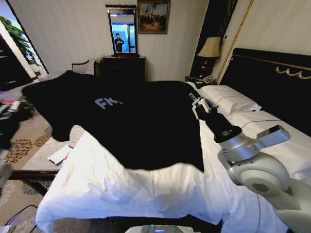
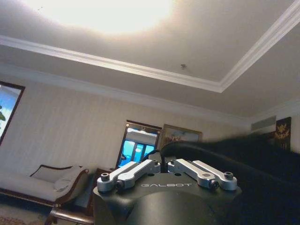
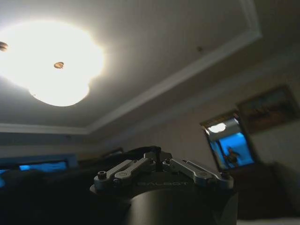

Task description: Fold the clothes on the bed.

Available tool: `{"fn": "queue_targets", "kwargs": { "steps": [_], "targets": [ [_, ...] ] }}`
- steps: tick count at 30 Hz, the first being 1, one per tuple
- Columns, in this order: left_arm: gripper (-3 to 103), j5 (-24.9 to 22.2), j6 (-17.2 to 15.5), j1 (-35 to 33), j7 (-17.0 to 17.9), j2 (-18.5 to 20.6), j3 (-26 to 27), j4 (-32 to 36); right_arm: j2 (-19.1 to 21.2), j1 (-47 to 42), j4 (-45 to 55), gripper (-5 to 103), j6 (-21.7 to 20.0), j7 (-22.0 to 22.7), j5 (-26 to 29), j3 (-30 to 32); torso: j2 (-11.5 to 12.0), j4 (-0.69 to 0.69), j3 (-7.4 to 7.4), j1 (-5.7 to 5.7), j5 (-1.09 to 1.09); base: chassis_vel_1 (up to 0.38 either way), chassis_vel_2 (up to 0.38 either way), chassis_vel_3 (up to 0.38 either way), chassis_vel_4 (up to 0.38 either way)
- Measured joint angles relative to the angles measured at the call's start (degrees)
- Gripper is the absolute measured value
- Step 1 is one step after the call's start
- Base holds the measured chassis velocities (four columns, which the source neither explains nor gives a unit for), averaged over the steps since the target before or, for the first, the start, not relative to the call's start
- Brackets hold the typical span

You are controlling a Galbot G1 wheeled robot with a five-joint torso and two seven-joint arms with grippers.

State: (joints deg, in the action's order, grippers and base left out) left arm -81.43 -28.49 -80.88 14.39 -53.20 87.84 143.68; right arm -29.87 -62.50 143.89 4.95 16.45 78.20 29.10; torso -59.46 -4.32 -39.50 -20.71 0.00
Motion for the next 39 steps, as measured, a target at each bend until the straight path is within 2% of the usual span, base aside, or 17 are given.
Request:
{"fn": "queue_targets", "kwargs": {
  "steps": [2, 3, 4, 6, 8, 9, 11, 13, 14, 17, 18, 19, 21, 24, 27, 35, 39],
  "targets": [
    [2, 0.6, -1.45, 0.58, 0.01, 0.72, -1.16, -0.1, -0.72, -0.81, -0.13, 1, -2.0, 2.78, -0.07, -1.43, 0.0, 0.01, 0.0, -0.01, 0.0, 0.0, 0.0, 0.0, 0.0],
    [2, 2.3, -2.15, 1.09, 0.04, 0.92, -3.7, -0.16, -1.44, -1.24, -0.2, 1, -3.12, 4.18, -0.15, -2.78, 0.0, 0.02, 0.0, -0.01, 0.01, 0.0, 0.0, 0.0, 0.0],
    [2, 2.3, -2.15, 1.09, 0.04, 0.92, -3.7, -0.16, -1.44, -1.24, -0.2, 1, -3.12, 4.18, -0.15, -2.78, 0.0, 0.02, 0.0, -0.01, 0.01, 0.0, 0.0, 0.0, 0.0],
    [2, 7.26, -4.59, 2.39, 0.06, 1.21, -10.8, -0.25, -3.69, -0.46, -0.42, 1, -5.17, 6.9, -0.93, -8.77, 0.0, -0.06, -0.01, -0.01, -0.02, 0.0, 0.0, 0.0, 0.0],
    [2, 12.32, -6.15, 4.33, -0.85, 2.08, -18.26, -2.09, -6.47, 2.93, -4.97, 1, -6.93, 8.44, -1.45, -16.8, 0.0, 0.01, 0.0, 0.0, -0.01, 0.0, 0.0, 0.0, 0.0],
    [2, 12.32, -6.15, 4.33, -0.85, 2.08, -18.26, -2.09, -6.47, 2.93, -4.97, 1, -6.93, 8.44, -1.45, -16.8, 0.0, 0.01, 0.0, 0.0, -0.01, 0.0, 0.0, 0.0, 0.0],
    [2, 17.4, -6.95, 8.43, -2.05, 3.99, -28.35, -7.55, -9.94, 6.75, -12.2, 1, -8.53, 10.49, -1.85, -24.58, 0.01, 0.04, -0.01, 0.0, 0.01, 0.0, 0.0, 0.0, 0.0],
    [2, 21.79, -7.48, 14.08, -2.45, 5.35, -38.58, -16.1, -14.2, 10.63, -19.77, 1, -10.36, 12.53, -2.22, -31.9, 0.01, -0.05, -0.01, -0.01, 0.01, 0.0, 0.0, 0.0, 0.0],
    [2, 21.79, -7.48, 14.08, -2.45, 5.35, -38.58, -16.1, -14.2, 10.63, -19.77, 1, -10.36, 12.53, -2.22, -31.9, 0.01, -0.05, -0.01, -0.01, 0.01, 0.0, 0.0, 0.0, 0.0],
    [2, 30.63, -6.94, 23.08, -3.8, 3.97, -54.51, -31.18, -21.56, 17.55, -33.68, 1, -11.7, 13.92, -5.23, -42.12, 0.04, 0.02, -0.04, -0.06, -0.03, 0.0, 0.0, 0.0, 0.0],
    [2, 32.5, -6.35, 25.75, -3.88, 2.68, -58.02, -35.11, -23.57, 19.44, -37.28, 1, -11.72, 13.98, -6.17, -44.0, 0.04, 0.02, -0.05, -0.07, -0.05, 0.0, 0.0, 0.0, 0.0],
    [2, 32.5, -6.35, 25.75, -3.88, 2.68, -58.02, -35.11, -23.57, 19.44, -37.28, 1, -11.72, 13.98, -6.17, -44.0, 0.04, 0.02, -0.05, -0.07, -0.05, 0.0, 0.0, 0.0, 0.0],
    [2, 34.86, -5.15, 30.77, -3.98, -0.2, -62.88, -42.99, -27.42, 23.07, -44.49, 1, -11.62, 13.88, -7.97, -46.86, 0.04, -0.01, -0.04, -0.06, -0.03, 0.0, 0.0, 0.0, 0.0],
    [2, 36.96, -3.49, 34.33, -4.06, -2.75, -65.4, -49.55, -31.51, 26.39, -52.61, 1, -10.82, 13.07, -10.13, -48.55, 0.03, -0.02, -0.02, -0.04, -0.01, 0.0, 0.0, 0.0, 0.0],
    [2, 37.65, -2.52, 35.1, -4.06, -4.11, -65.53, -52.2, -33.91, 27.94, -57.33, 1, -10.2, 12.56, -11.85, -48.88, 0.03, -0.01, -0.02, -0.04, 0.0, 0.0, 0.0, 0.0, 0.0],
    [2, 39.31, -1.08, 31.81, -4.01, -6.18, -61.61, -53.95, -37.26, 28.96, -62.89, 1, -8.82, 12.28, -16.4, -47.58, 0.02, 0.02, -0.01, -0.02, -0.01, 0.0, 0.0, 0.0, 0.0],
    [2, 39.26, 0.17, 29.18, -3.91, -6.63, -59.57, -52.91, -35.74, 29.07, -60.1, 16, -5.41, 9.16, -20.9, -45.0, 0.01, 0.01, -0.01, -0.01, 0.01, 0.0, 0.0, 0.0, 0.0]
  ]
}}
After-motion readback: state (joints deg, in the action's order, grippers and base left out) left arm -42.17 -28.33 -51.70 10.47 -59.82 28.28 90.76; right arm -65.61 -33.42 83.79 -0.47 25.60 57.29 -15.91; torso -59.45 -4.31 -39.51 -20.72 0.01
